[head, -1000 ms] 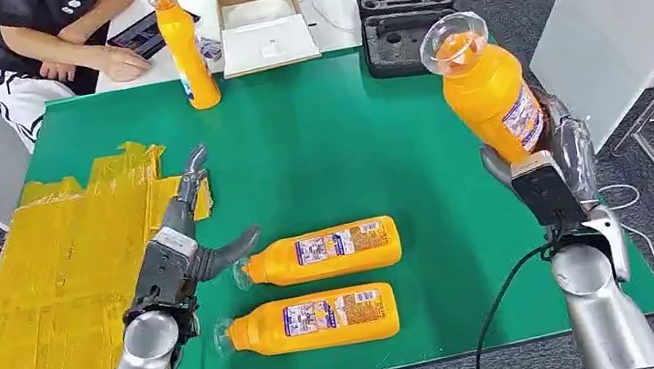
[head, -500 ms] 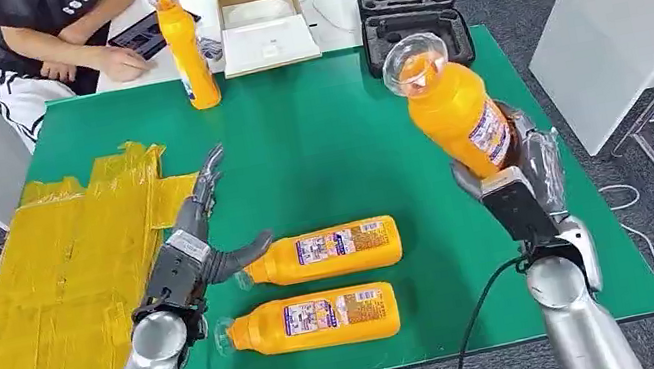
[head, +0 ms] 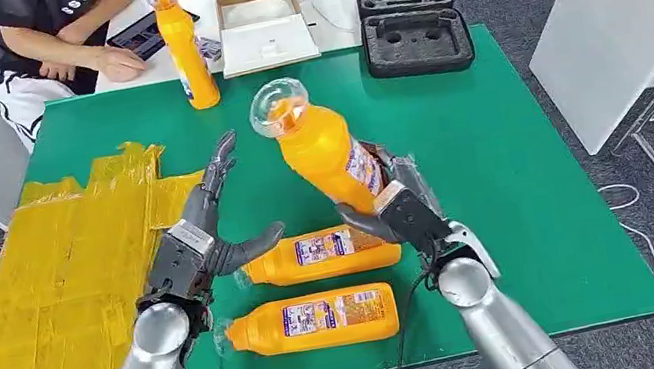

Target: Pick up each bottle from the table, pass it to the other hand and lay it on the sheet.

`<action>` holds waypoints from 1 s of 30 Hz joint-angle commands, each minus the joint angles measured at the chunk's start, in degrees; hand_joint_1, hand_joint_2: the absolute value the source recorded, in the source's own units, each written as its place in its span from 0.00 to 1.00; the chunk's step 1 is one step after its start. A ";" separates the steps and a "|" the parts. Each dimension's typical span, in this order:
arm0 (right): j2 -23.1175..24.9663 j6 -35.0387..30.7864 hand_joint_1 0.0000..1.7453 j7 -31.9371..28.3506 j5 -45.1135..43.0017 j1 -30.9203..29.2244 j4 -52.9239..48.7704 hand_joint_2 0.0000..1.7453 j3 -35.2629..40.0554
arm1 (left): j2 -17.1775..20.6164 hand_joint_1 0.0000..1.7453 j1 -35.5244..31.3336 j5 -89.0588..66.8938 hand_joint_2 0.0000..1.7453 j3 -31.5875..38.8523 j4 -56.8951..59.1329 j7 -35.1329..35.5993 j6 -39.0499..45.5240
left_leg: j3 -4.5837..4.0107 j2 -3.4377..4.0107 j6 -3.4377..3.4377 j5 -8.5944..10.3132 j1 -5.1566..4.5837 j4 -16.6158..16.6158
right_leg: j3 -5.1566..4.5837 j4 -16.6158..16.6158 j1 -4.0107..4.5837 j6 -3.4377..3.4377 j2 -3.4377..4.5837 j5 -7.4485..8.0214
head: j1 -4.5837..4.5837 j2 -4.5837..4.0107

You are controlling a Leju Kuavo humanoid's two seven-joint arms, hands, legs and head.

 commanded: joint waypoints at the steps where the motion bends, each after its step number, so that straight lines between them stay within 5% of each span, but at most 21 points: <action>1: 1.17 1.78 1.00 -0.03 -1.41 -4.28 9.43 1.00 6.93 | 2.31 0.00 0.72 1.80 1.00 -1.67 -1.35 0.21 -0.10 | 0.34 0.30 -0.16 -0.17 0.05 0.02 | 0.32 -0.07 0.06 -0.06 0.19 -0.08 | 0.02 0.00; 30: 2.61 2.26 1.00 0.57 -0.73 -5.94 13.25 1.00 11.79 | 1.32 0.00 1.45 3.48 1.00 -1.86 -2.27 0.87 -0.41 | 0.32 0.22 -0.21 -0.20 0.05 0.08 | 0.33 -0.01 0.07 -0.09 0.10 -0.13 | 0.02 0.00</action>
